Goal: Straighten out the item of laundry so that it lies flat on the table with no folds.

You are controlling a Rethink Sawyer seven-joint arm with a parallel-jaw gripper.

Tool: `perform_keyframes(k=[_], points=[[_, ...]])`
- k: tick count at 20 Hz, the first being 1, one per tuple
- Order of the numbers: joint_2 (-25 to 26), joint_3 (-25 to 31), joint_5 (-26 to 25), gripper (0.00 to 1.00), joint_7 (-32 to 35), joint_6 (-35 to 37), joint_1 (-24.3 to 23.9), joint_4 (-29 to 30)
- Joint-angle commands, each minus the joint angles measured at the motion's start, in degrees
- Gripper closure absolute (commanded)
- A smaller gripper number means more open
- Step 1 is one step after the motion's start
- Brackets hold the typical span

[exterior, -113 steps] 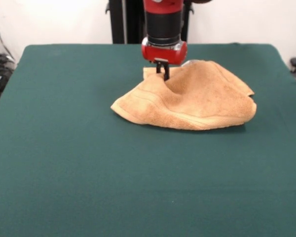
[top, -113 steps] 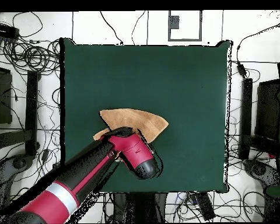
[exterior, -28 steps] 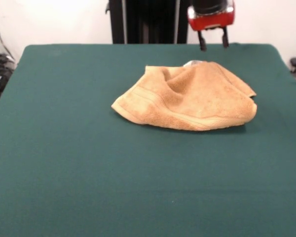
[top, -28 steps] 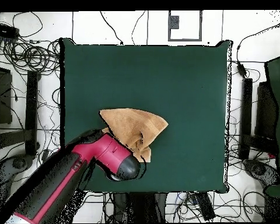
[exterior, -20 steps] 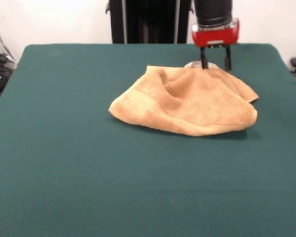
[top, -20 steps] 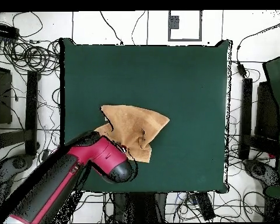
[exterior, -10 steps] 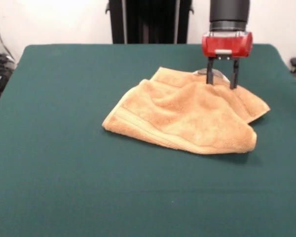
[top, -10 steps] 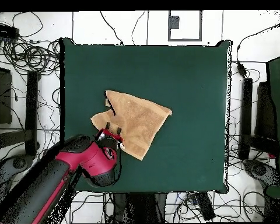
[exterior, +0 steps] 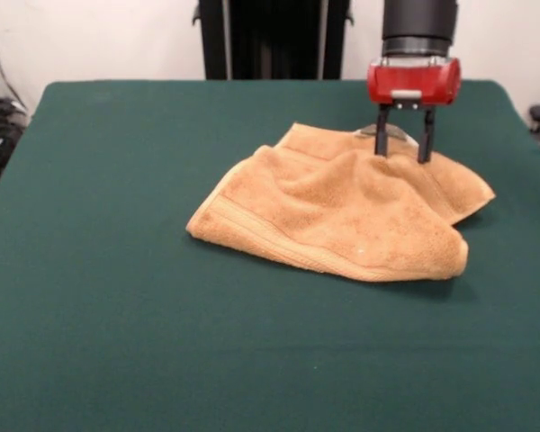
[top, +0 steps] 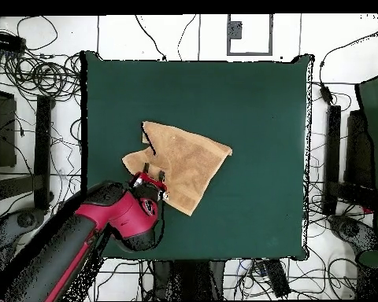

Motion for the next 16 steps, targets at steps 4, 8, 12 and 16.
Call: perform_keyframes(k=[4, 8, 12, 16], points=[[3.35, 15.96, -11.58, 0.00, 12.90, -7.79, -5.42, -4.70], [3.63, 20.30, -15.98, 0.00, 19.80, -13.12, -8.25, -4.77], [2.52, 24.07, -17.77, 0.00, 20.85, -15.45, -11.10, -1.01], [3.18, 24.51, -18.87, 0.00, 22.14, -21.36, -12.31, 1.36]])
